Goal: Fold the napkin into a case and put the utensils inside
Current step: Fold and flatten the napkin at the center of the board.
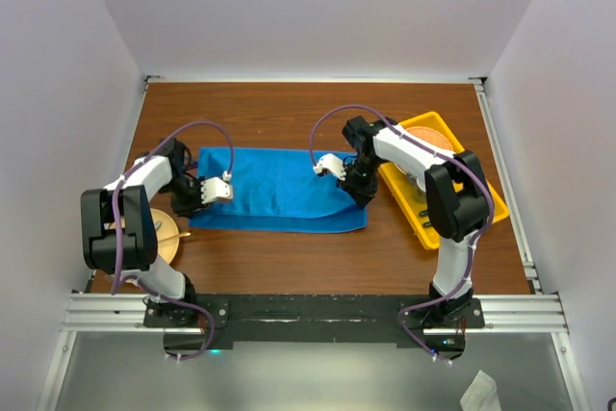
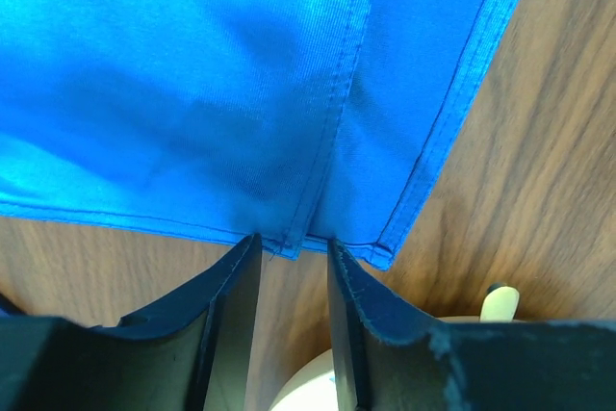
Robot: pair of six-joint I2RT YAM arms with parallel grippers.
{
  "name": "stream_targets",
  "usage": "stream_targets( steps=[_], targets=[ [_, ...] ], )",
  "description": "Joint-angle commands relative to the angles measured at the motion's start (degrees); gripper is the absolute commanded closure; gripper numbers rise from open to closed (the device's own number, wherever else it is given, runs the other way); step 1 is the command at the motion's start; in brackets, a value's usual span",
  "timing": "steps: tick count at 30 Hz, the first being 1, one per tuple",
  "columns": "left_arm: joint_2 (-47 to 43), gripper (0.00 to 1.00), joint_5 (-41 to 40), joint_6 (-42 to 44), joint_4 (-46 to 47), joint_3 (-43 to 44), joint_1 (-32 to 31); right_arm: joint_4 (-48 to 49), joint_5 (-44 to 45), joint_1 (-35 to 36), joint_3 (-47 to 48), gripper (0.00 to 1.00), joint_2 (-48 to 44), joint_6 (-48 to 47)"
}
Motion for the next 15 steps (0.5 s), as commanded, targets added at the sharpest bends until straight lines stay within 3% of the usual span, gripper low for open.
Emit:
stream_targets(
  steps=[1,6,15],
  targets=[
    [0.9,0.63,-0.2,1.1,1.1,-0.6,-0.4,-0.5,-1.4,0.0,1.7,1.00,-0.7,0.4],
    [1.2,0.79,0.1,0.5,1.3,0.0,-0.6,-0.6,-1.2,0.0,1.5,1.00,-1.1,0.4],
    [-1.6,1.00,0.5,0.3,-1.4,1.4,-0.6,-1.5,-1.4,0.1,1.7,1.00,-2.7,0.2]
  ],
)
